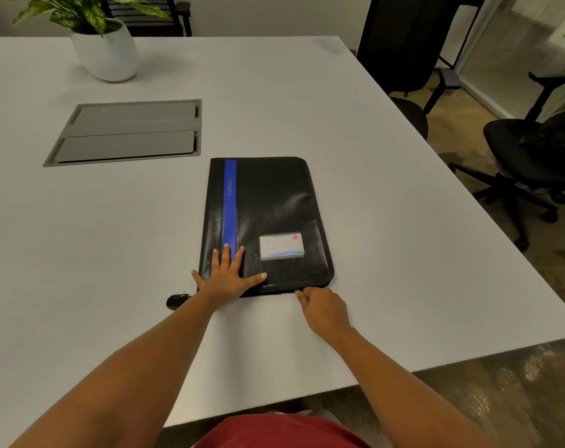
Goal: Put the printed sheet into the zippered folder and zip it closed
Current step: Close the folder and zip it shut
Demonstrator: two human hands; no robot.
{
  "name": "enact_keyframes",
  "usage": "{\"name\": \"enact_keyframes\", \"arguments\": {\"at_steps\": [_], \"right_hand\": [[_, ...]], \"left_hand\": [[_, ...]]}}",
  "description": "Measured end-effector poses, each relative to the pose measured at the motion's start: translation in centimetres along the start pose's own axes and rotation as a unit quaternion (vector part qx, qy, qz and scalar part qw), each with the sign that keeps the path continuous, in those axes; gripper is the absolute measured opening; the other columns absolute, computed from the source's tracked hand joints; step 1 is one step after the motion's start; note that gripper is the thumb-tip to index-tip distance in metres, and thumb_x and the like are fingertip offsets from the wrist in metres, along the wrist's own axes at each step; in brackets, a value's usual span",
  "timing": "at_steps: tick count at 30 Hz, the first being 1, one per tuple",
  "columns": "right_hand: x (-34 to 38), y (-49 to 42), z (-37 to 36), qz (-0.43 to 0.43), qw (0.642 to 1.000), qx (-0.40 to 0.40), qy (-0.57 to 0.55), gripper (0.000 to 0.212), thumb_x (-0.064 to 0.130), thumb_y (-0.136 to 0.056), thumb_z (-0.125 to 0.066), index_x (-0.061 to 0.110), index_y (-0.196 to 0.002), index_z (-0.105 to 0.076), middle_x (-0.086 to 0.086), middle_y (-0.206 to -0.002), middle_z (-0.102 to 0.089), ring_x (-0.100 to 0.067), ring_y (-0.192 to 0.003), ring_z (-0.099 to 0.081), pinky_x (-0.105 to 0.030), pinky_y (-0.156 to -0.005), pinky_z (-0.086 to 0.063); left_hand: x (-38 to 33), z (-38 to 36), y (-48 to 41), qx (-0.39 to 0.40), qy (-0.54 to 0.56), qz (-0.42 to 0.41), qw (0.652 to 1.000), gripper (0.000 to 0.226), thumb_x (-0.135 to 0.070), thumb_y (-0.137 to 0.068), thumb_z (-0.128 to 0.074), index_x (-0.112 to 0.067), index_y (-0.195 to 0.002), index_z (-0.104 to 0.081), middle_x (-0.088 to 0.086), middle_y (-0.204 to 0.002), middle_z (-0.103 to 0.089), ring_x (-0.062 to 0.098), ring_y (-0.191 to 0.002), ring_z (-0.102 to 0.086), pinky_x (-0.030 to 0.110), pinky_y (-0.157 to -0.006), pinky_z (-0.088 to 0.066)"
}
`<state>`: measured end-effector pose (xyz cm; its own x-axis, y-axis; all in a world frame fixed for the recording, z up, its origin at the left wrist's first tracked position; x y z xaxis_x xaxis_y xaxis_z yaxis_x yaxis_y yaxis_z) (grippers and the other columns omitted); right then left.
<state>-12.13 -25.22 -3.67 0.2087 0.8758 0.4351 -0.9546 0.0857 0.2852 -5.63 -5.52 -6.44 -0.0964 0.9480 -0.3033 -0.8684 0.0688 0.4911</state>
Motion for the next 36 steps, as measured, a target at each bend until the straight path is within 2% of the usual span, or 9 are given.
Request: {"name": "enact_keyframes", "arguments": {"at_steps": [7,10,14,16,18,23,28,33,36], "right_hand": [[-4.1,-0.4,1.9,-0.023,1.0,-0.004,-0.004,0.038,0.036,-0.097,-0.037,0.013,-0.074,-0.055,-0.01,-0.078,-0.066,-0.015,-0.065,-0.051,-0.025,-0.061,-0.036],[-4.7,-0.9,2.6,0.001,1.0,0.009,0.02,0.036,0.035,-0.097,-0.037,0.015,-0.072,-0.053,-0.008,-0.075,-0.064,-0.016,-0.064,-0.05,-0.023,-0.057,-0.033],[-5.0,-1.8,3.6,0.024,0.999,0.018,0.041,0.036,0.032,-0.097,-0.037,0.011,-0.083,-0.063,-0.007,-0.076,-0.065,-0.015,-0.063,-0.048,-0.022,-0.051,-0.029],[-5.4,-2.5,4.1,0.021,0.998,0.027,0.045,0.034,0.032,-0.097,-0.038,0.019,-0.076,-0.061,0.002,-0.067,-0.059,-0.016,-0.064,-0.048,-0.022,-0.05,-0.028],[-5.7,-3.2,4.5,0.013,0.998,0.036,0.051,0.036,0.032,-0.097,-0.038,0.026,-0.062,-0.047,0.009,-0.058,-0.046,-0.017,-0.065,-0.049,-0.02,-0.046,-0.024],[-5.8,-5.0,5.5,0.025,0.996,0.043,0.077,0.037,0.031,-0.097,-0.036,0.027,-0.061,-0.045,0.001,-0.07,-0.054,-0.018,-0.066,-0.05,-0.024,-0.058,-0.032],[-5.6,-7.0,6.1,0.051,0.992,0.055,0.105,0.032,0.032,-0.096,-0.037,0.019,-0.084,-0.063,-0.007,-0.091,-0.069,-0.018,-0.069,-0.051,-0.025,-0.063,-0.035],[-5.4,-8.4,6.3,0.059,0.988,0.083,0.112,0.034,0.04,-0.094,-0.042,0.015,-0.092,-0.065,-0.005,-0.091,-0.068,-0.017,-0.071,-0.051,-0.022,-0.059,-0.033],[-4.7,-8.7,6.8,0.08,0.992,0.055,0.077,0.026,0.031,-0.092,-0.05,0.011,-0.089,-0.067,-0.009,-0.089,-0.07,-0.023,-0.074,-0.06,-0.023,-0.061,-0.035]], "left_hand": [[0.4,-0.4,0.0,-0.015,-0.027,0.003,1.0,0.095,-0.076,-0.077,-0.04,-0.039,-0.145,0.015,-0.003,-0.155,0.025,0.023,-0.143,0.024,0.065,-0.108,0.006],[0.5,-0.5,0.0,-0.019,-0.022,0.007,1.0,0.094,-0.075,-0.077,-0.041,-0.04,-0.144,0.015,-0.005,-0.155,0.024,0.021,-0.143,0.023,0.065,-0.109,0.005],[0.6,-0.4,0.1,-0.023,-0.018,0.012,1.0,0.094,-0.074,-0.077,-0.043,-0.042,-0.144,0.014,-0.006,-0.155,0.024,0.02,-0.143,0.022,0.064,-0.109,0.005],[0.6,-0.4,0.1,-0.022,-0.015,0.014,1.0,0.094,-0.074,-0.077,-0.044,-0.042,-0.144,0.014,-0.006,-0.155,0.024,0.019,-0.143,0.023,0.064,-0.109,0.005],[0.7,-0.5,0.2,-0.025,-0.008,0.019,0.999,0.094,-0.074,-0.077,-0.044,-0.043,-0.144,0.013,-0.007,-0.155,0.024,0.018,-0.143,0.022,0.063,-0.11,0.005],[0.5,-0.5,0.5,-0.047,0.009,0.038,0.998,0.093,-0.074,-0.076,-0.046,-0.044,-0.144,0.01,-0.009,-0.156,0.021,0.016,-0.143,0.021,0.062,-0.11,0.004],[0.5,-0.8,0.7,-0.061,0.018,0.059,0.996,0.094,-0.075,-0.076,-0.045,-0.043,-0.145,0.01,-0.009,-0.156,0.022,0.017,-0.143,0.021,0.062,-0.11,0.004],[0.7,-1.0,0.8,-0.077,0.018,0.073,0.994,0.094,-0.076,-0.075,-0.044,-0.044,-0.145,0.009,-0.01,-0.156,0.021,0.016,-0.144,0.02,0.062,-0.11,0.004],[0.8,-1.1,0.9,-0.081,0.019,0.075,0.994,0.094,-0.077,-0.074,-0.043,-0.044,-0.144,0.009,-0.01,-0.156,0.021,0.016,-0.144,0.02,0.061,-0.11,0.004]]}}
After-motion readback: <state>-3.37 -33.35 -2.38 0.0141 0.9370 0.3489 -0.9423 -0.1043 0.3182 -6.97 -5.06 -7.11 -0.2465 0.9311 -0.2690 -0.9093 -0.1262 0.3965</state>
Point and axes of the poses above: each hand's wrist, its own y-axis away from the middle knuckle, its own z-axis out of the back of the hand, x = y × z, the point moved 8 cm from there along -y, towards the middle knuckle
